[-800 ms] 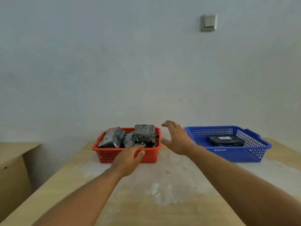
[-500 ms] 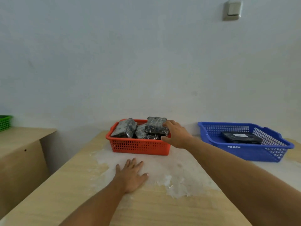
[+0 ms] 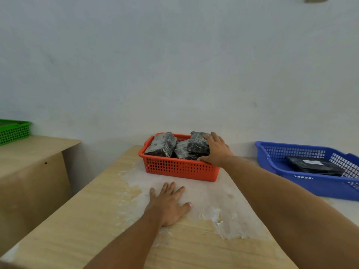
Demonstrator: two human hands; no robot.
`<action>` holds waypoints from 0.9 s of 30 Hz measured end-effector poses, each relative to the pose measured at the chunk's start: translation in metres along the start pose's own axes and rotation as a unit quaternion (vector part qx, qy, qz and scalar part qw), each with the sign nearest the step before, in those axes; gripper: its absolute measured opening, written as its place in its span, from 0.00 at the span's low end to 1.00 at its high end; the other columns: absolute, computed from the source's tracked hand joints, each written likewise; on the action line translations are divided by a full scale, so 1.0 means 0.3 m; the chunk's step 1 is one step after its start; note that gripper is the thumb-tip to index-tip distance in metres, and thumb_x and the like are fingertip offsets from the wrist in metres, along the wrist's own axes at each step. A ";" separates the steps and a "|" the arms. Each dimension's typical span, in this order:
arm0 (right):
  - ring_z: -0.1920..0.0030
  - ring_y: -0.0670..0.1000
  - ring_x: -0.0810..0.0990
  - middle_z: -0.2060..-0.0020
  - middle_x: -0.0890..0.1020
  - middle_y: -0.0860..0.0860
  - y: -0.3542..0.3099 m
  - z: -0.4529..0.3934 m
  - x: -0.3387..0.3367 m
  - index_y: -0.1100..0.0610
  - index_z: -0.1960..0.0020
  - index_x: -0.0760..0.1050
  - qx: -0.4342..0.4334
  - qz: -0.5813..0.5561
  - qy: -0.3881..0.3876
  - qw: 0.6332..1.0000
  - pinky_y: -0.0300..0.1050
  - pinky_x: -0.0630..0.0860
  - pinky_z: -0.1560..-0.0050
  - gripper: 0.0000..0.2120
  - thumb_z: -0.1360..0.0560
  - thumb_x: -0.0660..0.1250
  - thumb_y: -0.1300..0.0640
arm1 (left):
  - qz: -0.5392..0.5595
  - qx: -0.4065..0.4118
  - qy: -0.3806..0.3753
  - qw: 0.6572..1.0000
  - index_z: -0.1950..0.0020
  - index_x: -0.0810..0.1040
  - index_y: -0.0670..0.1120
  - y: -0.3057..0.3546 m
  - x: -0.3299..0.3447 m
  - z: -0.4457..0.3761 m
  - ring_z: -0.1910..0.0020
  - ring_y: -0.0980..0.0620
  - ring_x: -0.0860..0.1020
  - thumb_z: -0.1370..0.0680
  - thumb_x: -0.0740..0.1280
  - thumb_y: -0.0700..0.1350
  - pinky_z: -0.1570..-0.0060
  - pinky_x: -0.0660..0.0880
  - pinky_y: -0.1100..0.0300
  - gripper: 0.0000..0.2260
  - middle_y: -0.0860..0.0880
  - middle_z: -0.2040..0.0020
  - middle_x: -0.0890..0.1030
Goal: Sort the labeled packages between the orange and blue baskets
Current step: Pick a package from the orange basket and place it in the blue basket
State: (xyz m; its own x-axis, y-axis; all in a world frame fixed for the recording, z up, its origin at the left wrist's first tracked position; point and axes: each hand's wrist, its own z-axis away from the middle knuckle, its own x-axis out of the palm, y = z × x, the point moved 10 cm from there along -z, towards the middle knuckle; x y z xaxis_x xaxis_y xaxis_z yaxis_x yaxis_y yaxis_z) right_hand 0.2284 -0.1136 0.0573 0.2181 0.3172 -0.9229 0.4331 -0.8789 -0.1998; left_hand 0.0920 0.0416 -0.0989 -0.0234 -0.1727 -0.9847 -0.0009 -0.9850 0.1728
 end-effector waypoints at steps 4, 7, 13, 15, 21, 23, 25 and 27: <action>0.34 0.55 0.72 0.30 0.72 0.51 -0.004 -0.010 0.001 0.50 0.26 0.63 -0.013 -0.012 0.017 1.000 0.53 0.74 0.41 0.37 0.30 0.75 0.49 | 0.011 0.000 -0.002 1.000 0.22 0.43 0.63 -0.001 0.002 0.003 0.23 0.52 0.37 0.31 0.41 0.76 0.31 0.32 0.37 0.39 0.53 0.20 0.40; 0.38 0.55 0.75 0.34 0.75 0.52 -0.001 -0.003 -0.029 0.51 0.27 0.65 -0.020 -0.021 0.049 0.998 0.52 0.75 0.42 0.32 0.29 0.72 0.52 | 0.014 0.000 -0.001 1.000 0.22 0.44 0.63 0.001 0.000 0.003 0.23 0.53 0.37 0.31 0.42 0.76 0.31 0.32 0.37 0.39 0.53 0.20 0.40; 0.45 0.51 0.75 0.40 0.77 0.51 0.045 0.051 -0.103 0.53 0.31 0.69 -0.004 -0.131 0.132 0.983 0.46 0.73 0.48 0.28 0.29 0.71 0.56 | 0.003 0.002 0.001 1.000 0.22 0.44 0.63 0.003 -0.004 0.006 0.22 0.52 0.38 0.31 0.42 0.76 0.31 0.33 0.36 0.39 0.53 0.20 0.40; 0.49 0.49 0.75 0.44 0.75 0.48 0.060 0.081 -0.142 0.53 0.34 0.71 0.004 -0.182 0.172 0.968 0.44 0.72 0.50 0.24 0.29 0.71 0.57 | 0.004 0.001 -0.002 1.000 0.22 0.43 0.63 0.005 -0.006 0.008 0.22 0.52 0.38 0.31 0.42 0.76 0.31 0.33 0.36 0.39 0.53 0.20 0.40; 0.56 0.46 0.80 0.56 0.80 0.47 0.170 0.206 -0.232 0.49 0.46 0.71 0.128 -0.410 0.250 0.868 0.38 0.73 0.64 0.10 0.26 0.68 0.52 | 0.005 0.001 -0.011 1.000 0.22 0.44 0.63 0.006 -0.011 0.012 0.22 0.52 0.39 0.31 0.42 0.76 0.31 0.35 0.36 0.39 0.53 0.20 0.41; 0.55 0.50 0.82 0.54 0.82 0.50 0.221 0.264 -0.222 0.51 0.46 0.70 0.178 -0.503 0.248 0.808 0.46 0.80 0.62 0.10 0.25 0.67 0.50 | 0.014 -0.001 -0.013 1.000 0.22 0.46 0.62 0.007 -0.019 0.017 0.22 0.52 0.40 0.29 0.44 0.75 0.30 0.36 0.36 0.38 0.53 0.20 0.42; 0.54 0.53 0.85 0.51 0.83 0.52 0.258 0.319 -0.197 0.52 0.44 0.69 0.207 -0.596 0.217 0.745 0.50 0.82 0.61 0.12 0.23 0.67 0.50 | 0.034 0.000 0.002 0.999 0.21 0.50 0.61 0.016 -0.036 0.026 0.22 0.51 0.44 0.27 0.47 0.73 0.30 0.37 0.36 0.36 0.53 0.19 0.47; 0.57 0.55 0.87 0.53 0.85 0.53 0.292 0.371 -0.180 0.54 0.43 0.69 0.221 -0.644 0.185 0.709 0.50 0.80 0.62 0.13 0.23 0.67 0.51 | 0.087 0.004 0.063 0.994 0.23 0.59 0.59 0.018 -0.076 0.038 0.23 0.52 0.54 0.23 0.53 0.67 0.27 0.45 0.41 0.29 0.54 0.21 0.58</action>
State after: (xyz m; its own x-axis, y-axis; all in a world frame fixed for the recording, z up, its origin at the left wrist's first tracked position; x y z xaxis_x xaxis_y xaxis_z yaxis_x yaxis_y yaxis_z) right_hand 0.1572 -0.2473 0.0531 0.1402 0.9575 0.2522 0.1835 0.2252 -0.9569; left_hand 0.0812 0.0404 -0.0752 0.1010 -0.3401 -0.9349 -0.0158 -0.9402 0.3403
